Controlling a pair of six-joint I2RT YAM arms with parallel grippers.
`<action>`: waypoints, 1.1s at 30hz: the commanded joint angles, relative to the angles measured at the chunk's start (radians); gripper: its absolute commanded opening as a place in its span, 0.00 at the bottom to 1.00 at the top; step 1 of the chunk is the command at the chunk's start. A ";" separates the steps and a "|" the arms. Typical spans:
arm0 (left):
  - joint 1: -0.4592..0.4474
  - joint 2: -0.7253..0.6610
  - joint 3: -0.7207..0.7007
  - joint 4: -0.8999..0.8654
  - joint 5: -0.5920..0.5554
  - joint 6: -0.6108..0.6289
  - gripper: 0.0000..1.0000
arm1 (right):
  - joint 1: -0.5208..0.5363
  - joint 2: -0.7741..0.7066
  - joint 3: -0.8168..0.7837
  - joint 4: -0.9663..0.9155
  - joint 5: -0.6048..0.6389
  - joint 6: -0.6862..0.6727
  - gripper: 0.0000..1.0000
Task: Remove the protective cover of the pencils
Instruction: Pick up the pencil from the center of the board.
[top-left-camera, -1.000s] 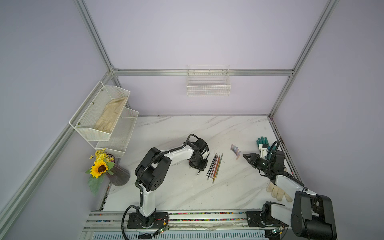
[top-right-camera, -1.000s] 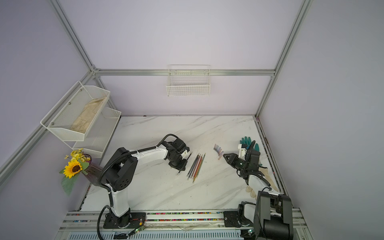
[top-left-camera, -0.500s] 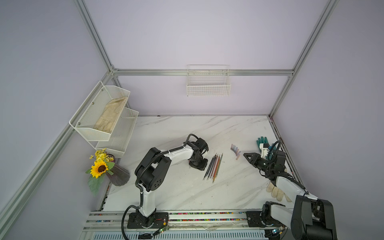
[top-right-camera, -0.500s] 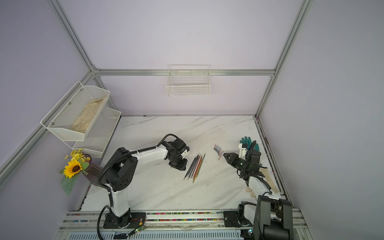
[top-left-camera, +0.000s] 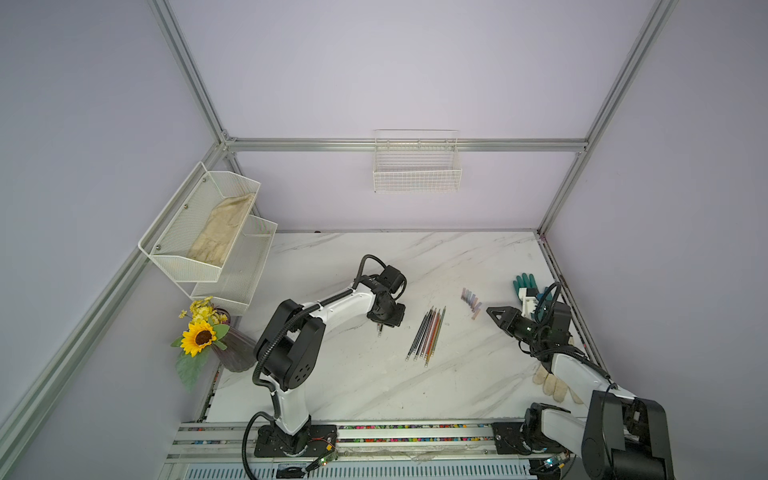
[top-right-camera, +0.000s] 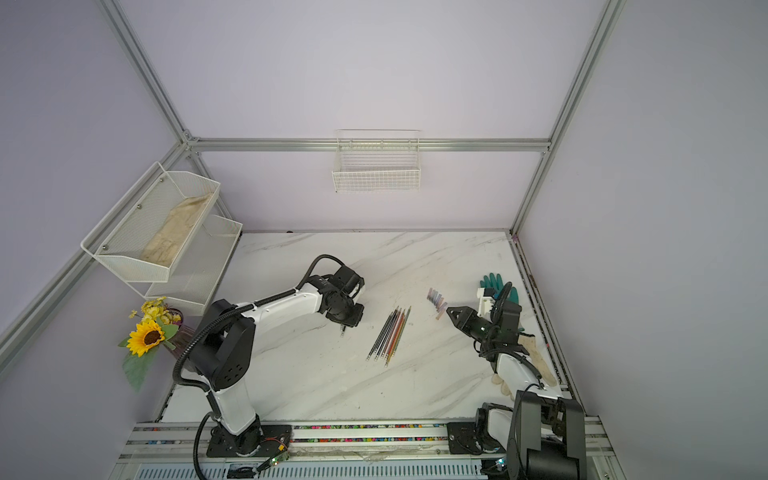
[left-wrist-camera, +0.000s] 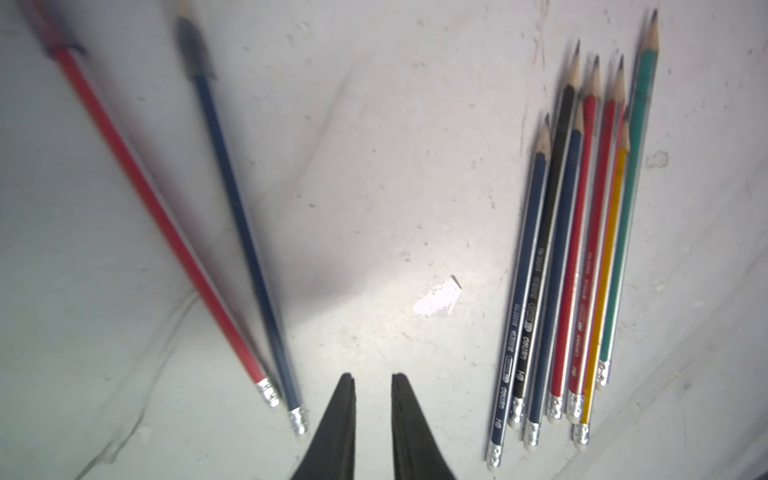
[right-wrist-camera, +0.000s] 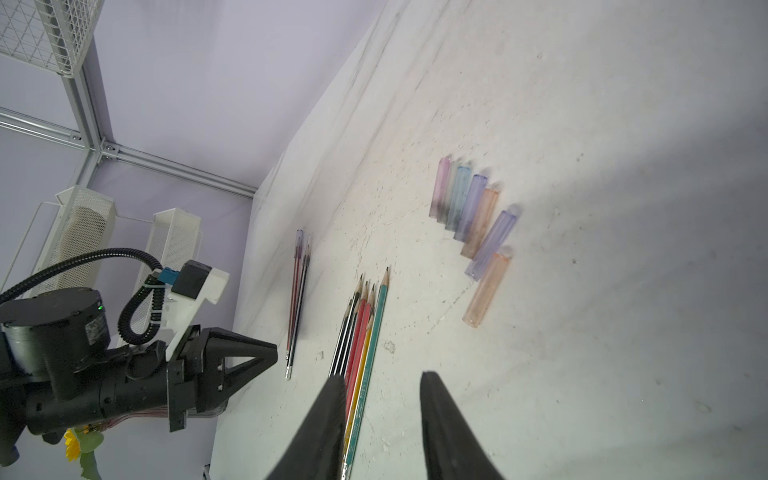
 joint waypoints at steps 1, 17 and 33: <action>0.016 -0.052 0.024 -0.023 -0.156 -0.034 0.23 | 0.001 -0.013 -0.010 0.031 0.004 -0.010 0.34; 0.083 0.027 0.027 -0.015 -0.183 -0.047 0.22 | 0.001 -0.009 -0.012 0.035 0.003 -0.008 0.35; 0.083 0.063 0.043 0.008 -0.106 -0.043 0.22 | 0.001 -0.003 -0.014 0.038 0.002 -0.006 0.35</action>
